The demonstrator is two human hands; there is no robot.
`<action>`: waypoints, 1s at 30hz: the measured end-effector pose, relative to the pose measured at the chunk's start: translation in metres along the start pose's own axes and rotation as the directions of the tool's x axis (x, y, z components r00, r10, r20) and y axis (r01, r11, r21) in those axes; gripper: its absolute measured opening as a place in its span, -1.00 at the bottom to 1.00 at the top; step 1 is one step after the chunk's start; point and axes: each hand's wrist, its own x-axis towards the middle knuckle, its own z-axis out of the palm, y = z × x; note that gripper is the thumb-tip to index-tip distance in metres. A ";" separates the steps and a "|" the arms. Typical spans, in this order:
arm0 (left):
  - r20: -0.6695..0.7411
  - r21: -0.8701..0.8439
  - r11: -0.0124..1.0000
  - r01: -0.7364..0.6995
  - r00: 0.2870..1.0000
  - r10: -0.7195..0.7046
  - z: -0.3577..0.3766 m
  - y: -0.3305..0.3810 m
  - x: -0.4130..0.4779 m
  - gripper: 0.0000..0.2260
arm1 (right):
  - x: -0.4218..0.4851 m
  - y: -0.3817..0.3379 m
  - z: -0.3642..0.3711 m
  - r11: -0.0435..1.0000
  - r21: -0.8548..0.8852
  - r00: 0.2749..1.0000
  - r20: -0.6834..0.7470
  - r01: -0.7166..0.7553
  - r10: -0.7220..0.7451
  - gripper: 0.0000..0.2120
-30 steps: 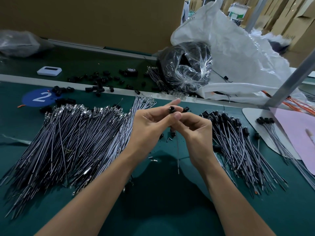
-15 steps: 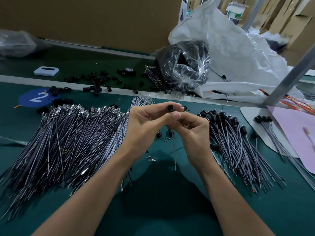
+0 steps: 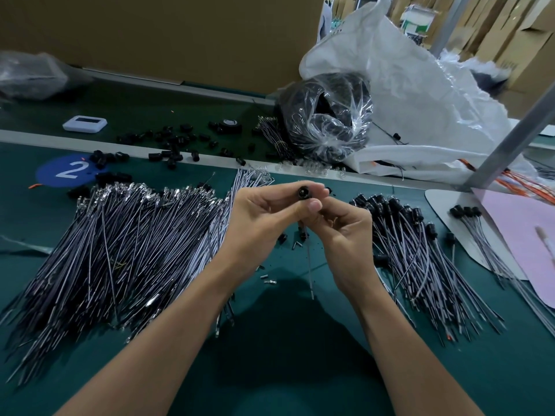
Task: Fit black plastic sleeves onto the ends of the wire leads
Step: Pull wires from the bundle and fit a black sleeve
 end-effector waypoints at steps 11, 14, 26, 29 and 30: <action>0.030 -0.009 0.999 0.044 0.999 -0.044 -0.001 0.001 0.001 -0.65 | 0.001 0.004 -0.003 1.000 -0.025 0.999 -0.044 0.006 -0.007 -0.91; 0.039 0.016 0.998 0.069 0.997 -0.069 -0.001 -0.003 0.001 -0.58 | 0.001 0.004 -0.004 0.999 -0.036 0.998 -0.058 0.014 -0.016 -0.86; -0.053 0.010 1.000 -0.022 0.998 0.022 -0.001 0.001 0.000 -0.69 | -0.002 0.003 0.003 0.999 -0.053 1.000 -0.014 0.007 -0.008 -0.92; -0.069 -0.011 1.000 -0.009 0.998 0.008 0.000 0.001 0.000 -0.73 | -0.004 0.005 0.003 0.995 -0.099 0.999 -0.026 0.020 -0.023 -0.88; -0.070 -0.010 1.000 -0.004 0.998 0.003 -0.001 0.001 0.000 -0.73 | -0.004 0.005 0.002 0.993 -0.113 0.999 -0.031 0.023 -0.027 -0.86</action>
